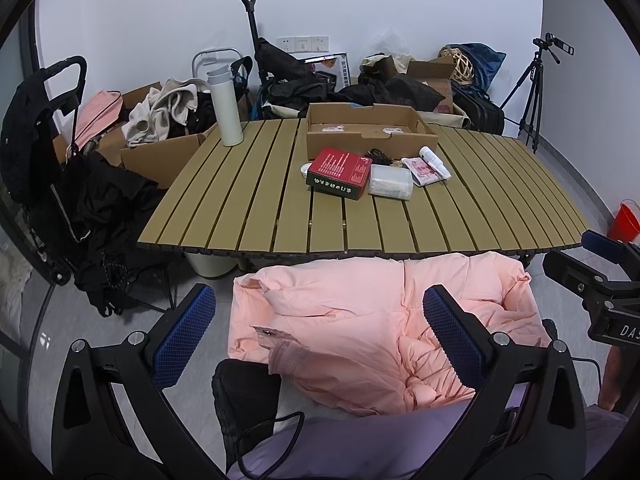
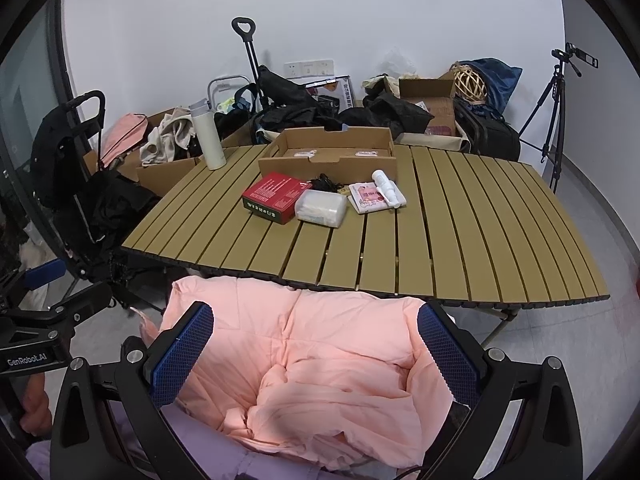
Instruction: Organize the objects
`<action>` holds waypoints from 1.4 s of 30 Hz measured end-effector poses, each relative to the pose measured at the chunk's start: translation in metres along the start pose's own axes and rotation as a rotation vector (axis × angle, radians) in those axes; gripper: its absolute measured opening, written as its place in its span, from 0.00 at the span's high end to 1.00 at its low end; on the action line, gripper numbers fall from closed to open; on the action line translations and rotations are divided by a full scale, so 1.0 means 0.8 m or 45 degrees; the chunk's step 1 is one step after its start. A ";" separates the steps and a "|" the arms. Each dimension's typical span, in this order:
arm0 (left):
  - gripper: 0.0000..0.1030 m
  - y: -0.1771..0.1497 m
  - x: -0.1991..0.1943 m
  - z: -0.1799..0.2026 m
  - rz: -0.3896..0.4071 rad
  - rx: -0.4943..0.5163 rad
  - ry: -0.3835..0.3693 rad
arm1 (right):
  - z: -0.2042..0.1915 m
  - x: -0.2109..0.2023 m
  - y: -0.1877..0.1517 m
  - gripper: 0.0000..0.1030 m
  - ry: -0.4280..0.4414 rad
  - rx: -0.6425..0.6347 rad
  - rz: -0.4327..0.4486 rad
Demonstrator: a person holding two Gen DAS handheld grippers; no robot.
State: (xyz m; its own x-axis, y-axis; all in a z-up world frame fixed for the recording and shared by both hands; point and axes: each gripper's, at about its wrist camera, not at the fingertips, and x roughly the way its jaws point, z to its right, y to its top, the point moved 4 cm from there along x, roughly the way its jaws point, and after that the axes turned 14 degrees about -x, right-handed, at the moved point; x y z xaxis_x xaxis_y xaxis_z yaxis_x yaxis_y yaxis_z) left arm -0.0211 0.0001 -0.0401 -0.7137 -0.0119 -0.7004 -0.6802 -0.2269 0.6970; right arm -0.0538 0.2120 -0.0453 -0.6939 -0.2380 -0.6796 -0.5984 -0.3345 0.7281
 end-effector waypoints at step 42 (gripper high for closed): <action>0.03 0.194 0.329 -0.007 -0.255 0.037 -0.288 | -0.018 0.327 0.129 0.50 0.514 0.007 -0.179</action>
State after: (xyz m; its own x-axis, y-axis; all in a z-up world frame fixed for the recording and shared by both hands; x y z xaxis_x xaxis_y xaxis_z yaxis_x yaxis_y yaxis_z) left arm -0.3133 -0.0437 -0.1170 -0.5818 0.2481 -0.7746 -0.8134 -0.1749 0.5549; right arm -0.2915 0.1022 -0.1496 -0.3938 -0.5285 -0.7521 -0.6787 -0.3846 0.6256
